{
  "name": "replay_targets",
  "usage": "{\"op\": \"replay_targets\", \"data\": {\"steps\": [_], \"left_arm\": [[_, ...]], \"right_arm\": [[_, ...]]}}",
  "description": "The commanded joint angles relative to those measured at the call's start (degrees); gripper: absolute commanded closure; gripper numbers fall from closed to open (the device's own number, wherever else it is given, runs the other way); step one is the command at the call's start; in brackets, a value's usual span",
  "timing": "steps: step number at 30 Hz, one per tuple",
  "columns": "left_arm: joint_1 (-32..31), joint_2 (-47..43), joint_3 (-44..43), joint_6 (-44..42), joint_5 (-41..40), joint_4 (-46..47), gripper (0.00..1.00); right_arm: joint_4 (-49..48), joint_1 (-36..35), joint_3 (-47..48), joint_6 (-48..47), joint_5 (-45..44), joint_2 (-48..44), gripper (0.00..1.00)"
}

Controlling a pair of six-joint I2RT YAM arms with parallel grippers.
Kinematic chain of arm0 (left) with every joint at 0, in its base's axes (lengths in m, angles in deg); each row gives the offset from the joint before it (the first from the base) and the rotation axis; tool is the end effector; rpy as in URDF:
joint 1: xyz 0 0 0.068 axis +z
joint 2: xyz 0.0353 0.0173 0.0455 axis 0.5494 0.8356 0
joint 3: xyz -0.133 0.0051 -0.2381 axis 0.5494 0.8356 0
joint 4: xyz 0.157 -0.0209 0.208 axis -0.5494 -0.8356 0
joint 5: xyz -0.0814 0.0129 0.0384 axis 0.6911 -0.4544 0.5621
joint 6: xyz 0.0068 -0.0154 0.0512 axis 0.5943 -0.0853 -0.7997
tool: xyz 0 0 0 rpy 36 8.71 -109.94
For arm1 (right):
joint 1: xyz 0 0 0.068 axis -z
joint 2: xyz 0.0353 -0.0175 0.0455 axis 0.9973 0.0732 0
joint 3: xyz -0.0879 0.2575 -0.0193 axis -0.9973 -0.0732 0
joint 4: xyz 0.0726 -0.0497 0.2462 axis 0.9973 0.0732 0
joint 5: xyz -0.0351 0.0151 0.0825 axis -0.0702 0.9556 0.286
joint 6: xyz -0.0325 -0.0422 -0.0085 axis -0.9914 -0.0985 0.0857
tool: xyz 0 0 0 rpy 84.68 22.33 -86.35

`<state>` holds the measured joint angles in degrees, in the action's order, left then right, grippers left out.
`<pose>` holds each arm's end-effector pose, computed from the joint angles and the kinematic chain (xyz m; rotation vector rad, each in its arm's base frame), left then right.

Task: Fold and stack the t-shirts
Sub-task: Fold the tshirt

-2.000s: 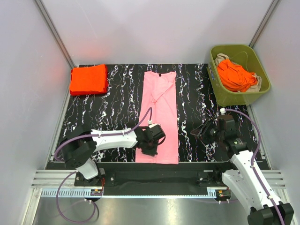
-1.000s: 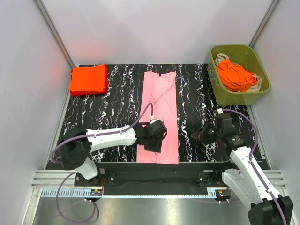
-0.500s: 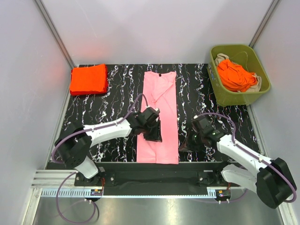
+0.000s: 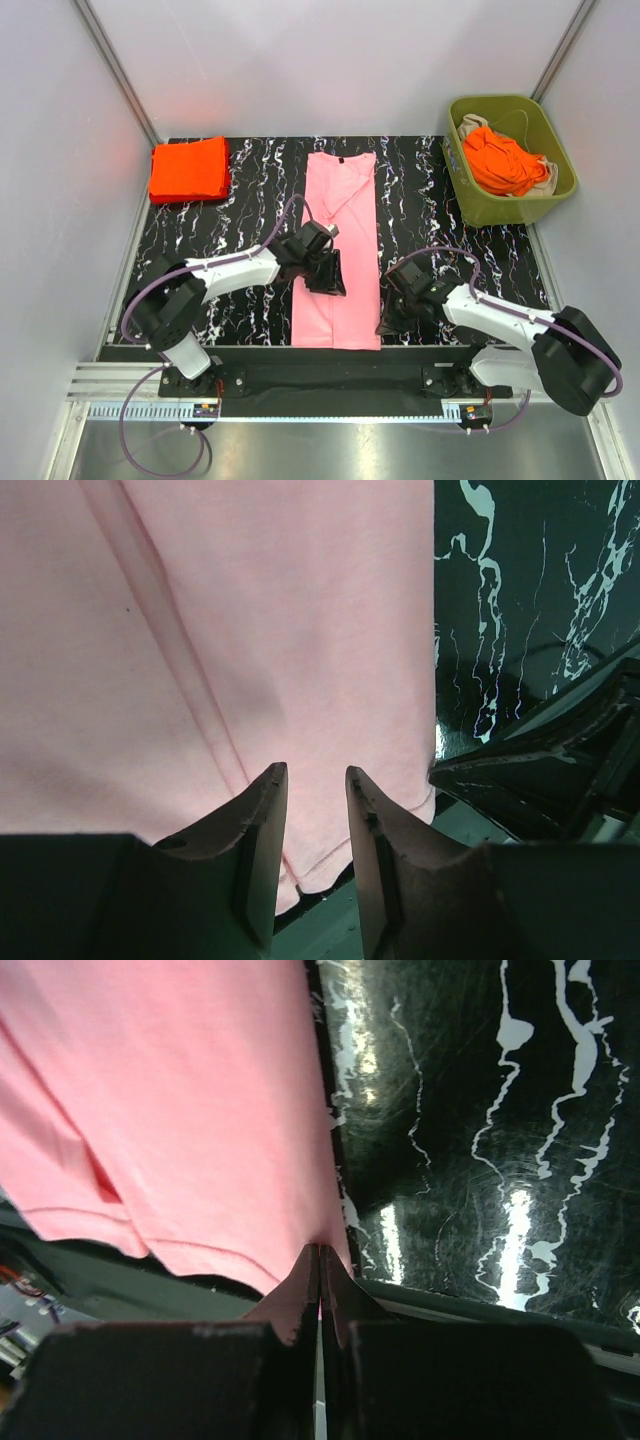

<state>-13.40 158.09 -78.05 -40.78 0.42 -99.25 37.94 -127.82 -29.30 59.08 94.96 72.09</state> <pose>0.2182 -0.2456 0.1836 0.1998 2.7566 -0.8745 0.1412 0.1356 0.1560 0.2337 2.9119 0.6338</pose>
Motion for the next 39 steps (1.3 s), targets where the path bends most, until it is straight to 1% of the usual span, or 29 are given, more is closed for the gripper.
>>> {"op": "replay_targets", "data": {"steps": [1,4,9,12,15,17,20,26,28,34,39], "left_arm": [[0.3,-1.3,0.5,-1.4,1.4,2.4,0.66],[1.0,-2.3,0.5,-1.7,1.2,2.3,0.66],[3.7,-4.3,0.4,-2.5,1.1,1.2,0.66],[5.5,-5.9,0.4,-3.2,0.9,0.2,0.65],[6.5,-8.4,0.2,-4.9,-1.0,-2.1,0.65],[7.0,-9.4,0.4,-5.9,-2.6,-3.9,0.64],[7.8,-10.7,2.0,-6.3,-1.8,-4.3,0.64],[9.0,-12.1,5.0,-6.2,-1.9,-3.7,0.63],[9.3,-12.3,5.1,-6.2,-1.8,-3.4,0.63],[10.4,-11.6,5.1,-6.6,-1.4,-2.9,0.63],[11.9,-11.8,3.0,-7.9,-0.9,-3.7,0.62]], "right_arm": [[-1.0,-1.9,0.1,1.9,-3.6,2.2,1.00],[-0.6,-2.8,0.2,2.6,-4.9,3.4,1.00],[3.8,-3.3,1.9,2.0,-8.6,4.5,1.00],[5.9,-3.9,3.5,1.7,-8.6,3.4,1.00],[7.5,-3.9,5.9,1.4,-8.2,1.2,1.00],[7.5,-3.9,7.4,1.3,-7.6,0.5,1.00],[6.6,-3.9,8.1,1.2,-5.6,1.4,1.00],[3.2,-6.8,4.8,4.7,-4.0,2.5,1.00],[2.5,-8.4,3.8,5.6,-4.5,3.5,1.00],[1.1,-10.0,2.6,7.0,-6.7,7.8,1.00],[2.4,-10.1,3.7,6.5,-8.1,6.3,1.00]]}}
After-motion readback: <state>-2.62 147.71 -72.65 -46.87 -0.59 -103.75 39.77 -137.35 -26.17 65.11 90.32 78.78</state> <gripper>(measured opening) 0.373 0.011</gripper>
